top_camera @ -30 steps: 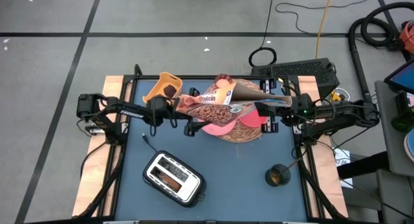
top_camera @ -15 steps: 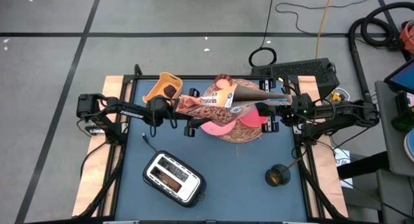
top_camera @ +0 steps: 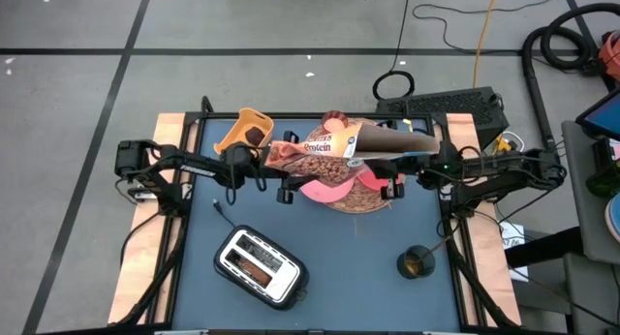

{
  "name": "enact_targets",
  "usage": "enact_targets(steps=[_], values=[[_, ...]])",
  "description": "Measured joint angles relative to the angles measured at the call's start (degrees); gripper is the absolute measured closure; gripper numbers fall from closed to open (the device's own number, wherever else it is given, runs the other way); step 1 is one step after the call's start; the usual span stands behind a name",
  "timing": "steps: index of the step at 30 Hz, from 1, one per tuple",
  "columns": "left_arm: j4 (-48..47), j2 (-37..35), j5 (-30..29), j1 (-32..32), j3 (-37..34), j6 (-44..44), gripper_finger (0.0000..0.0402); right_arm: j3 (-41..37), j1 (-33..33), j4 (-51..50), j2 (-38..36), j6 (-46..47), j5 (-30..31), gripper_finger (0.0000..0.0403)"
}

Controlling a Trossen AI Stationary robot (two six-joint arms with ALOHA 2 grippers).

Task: Arrange a breakfast setting
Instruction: Pour the cereal from the cereal box into the red bowl

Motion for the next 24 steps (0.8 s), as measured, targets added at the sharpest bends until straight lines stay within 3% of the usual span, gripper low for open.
enact_targets(steps=[6,11,18,24], values=[[0.07,0.0,0.09,0.05,0.0,-0.33,0.0179,0.0,0.0,-3.8,-1.1,0.46,0.0,0.0239],[-0.1,-0.55,-0.45,1.01,0.0,-2.05,0.0179,0.09,-0.11,-14.73,-6.33,0.46,0.11,0.0203],[-3.21,-2.86,0.04,2.39,-0.09,-3.94,0.0179,0.13,-0.44,-38.43,-17.69,-2.41,1.62,0.0186],[-8.5,-6.66,-1.25,3.31,-0.11,-3.69,0.0179,0.13,-0.44,-55.33,-25.58,-5.88,12.01,0.0187]])
